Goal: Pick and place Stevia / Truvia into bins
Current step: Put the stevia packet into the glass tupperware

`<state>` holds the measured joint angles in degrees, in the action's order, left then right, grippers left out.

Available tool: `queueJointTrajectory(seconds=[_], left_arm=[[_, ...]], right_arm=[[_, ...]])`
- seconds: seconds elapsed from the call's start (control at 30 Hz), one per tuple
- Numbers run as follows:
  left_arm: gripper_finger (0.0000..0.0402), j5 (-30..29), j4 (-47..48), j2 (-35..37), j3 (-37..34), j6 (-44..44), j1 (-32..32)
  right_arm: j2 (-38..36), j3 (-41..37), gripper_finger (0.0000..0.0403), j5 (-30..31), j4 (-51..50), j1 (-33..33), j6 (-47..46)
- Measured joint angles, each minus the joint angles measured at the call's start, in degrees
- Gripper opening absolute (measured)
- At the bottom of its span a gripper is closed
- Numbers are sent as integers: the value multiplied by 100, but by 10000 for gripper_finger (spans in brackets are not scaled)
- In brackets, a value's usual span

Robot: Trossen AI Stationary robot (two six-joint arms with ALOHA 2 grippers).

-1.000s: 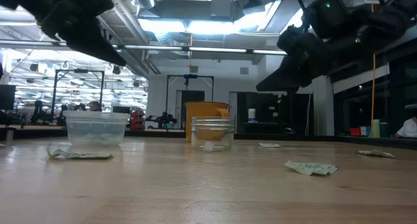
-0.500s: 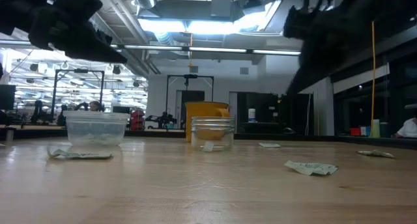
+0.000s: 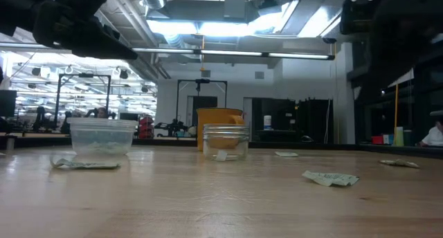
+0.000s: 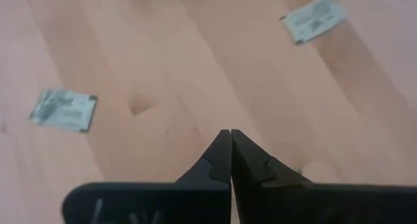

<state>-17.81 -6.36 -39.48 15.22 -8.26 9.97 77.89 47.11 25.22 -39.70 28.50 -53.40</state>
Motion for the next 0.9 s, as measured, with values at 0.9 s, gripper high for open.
queueJointTrajectory(seconds=[0.9], left_arm=[[2,-51,-416,-2,0,-359,0]], right_arm=[[1406,883,81,-771,-1525,223,-1126]])
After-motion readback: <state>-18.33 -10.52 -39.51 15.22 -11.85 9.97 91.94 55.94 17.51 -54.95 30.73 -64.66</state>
